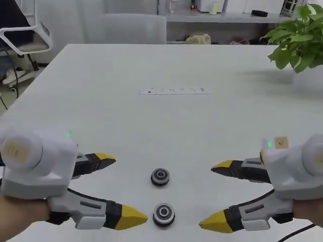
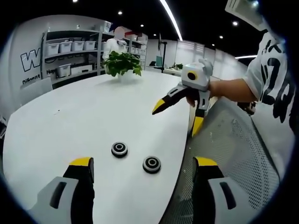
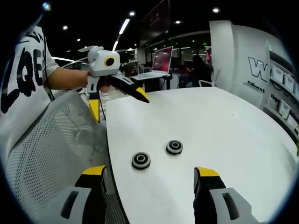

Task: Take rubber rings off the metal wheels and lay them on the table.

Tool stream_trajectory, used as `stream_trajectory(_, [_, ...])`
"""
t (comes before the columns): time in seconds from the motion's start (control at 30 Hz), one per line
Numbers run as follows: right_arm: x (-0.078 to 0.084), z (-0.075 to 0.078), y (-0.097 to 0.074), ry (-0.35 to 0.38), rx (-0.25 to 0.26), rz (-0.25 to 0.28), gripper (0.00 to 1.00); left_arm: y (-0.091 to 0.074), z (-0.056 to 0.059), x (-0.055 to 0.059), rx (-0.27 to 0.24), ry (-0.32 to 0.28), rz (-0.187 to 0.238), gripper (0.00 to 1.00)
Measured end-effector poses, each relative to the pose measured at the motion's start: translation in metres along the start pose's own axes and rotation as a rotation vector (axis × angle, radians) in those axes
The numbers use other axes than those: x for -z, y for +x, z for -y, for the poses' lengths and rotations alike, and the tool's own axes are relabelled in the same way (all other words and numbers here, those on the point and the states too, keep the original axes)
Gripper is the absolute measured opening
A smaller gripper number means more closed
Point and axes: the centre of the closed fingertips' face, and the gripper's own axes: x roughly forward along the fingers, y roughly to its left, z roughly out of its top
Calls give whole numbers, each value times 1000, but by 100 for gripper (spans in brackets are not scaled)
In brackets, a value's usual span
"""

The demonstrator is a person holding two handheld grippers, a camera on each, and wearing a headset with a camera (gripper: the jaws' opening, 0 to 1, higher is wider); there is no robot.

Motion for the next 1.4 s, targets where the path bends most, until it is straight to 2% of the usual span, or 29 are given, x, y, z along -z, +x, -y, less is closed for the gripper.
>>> stream_trajectory(0.27, [3, -1, 1, -7, 2, -16, 75, -2, 0, 3, 4, -11, 7, 84])
stream_trajectory(0.4, [4, -2, 2, -16, -1, -27, 75, -2, 0, 6, 7, 11, -9, 84])
stream_trajectory(0.97, [4, -3, 12, -71, -45, -76, 75, 0, -6, 9, 22, 29, -26, 83])
stream_trajectory(1.4, [1, 0, 19, -111, -73, -91, 74, 5, -6, 4, 37, 50, -32, 81])
